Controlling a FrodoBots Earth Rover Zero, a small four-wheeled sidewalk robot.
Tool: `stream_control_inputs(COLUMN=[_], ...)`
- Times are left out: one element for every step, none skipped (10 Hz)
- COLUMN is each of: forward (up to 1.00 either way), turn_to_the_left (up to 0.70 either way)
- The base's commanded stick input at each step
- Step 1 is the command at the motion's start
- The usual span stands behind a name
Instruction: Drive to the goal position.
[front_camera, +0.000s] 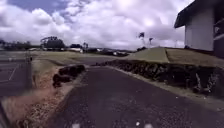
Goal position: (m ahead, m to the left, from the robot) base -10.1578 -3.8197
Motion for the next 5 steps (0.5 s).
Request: stream_control_inputs(forward=[0.0,0.0,0.0,0.0,0.0], turn_to_the_left=[0.7,0.7,0.7,0.7,0.7])
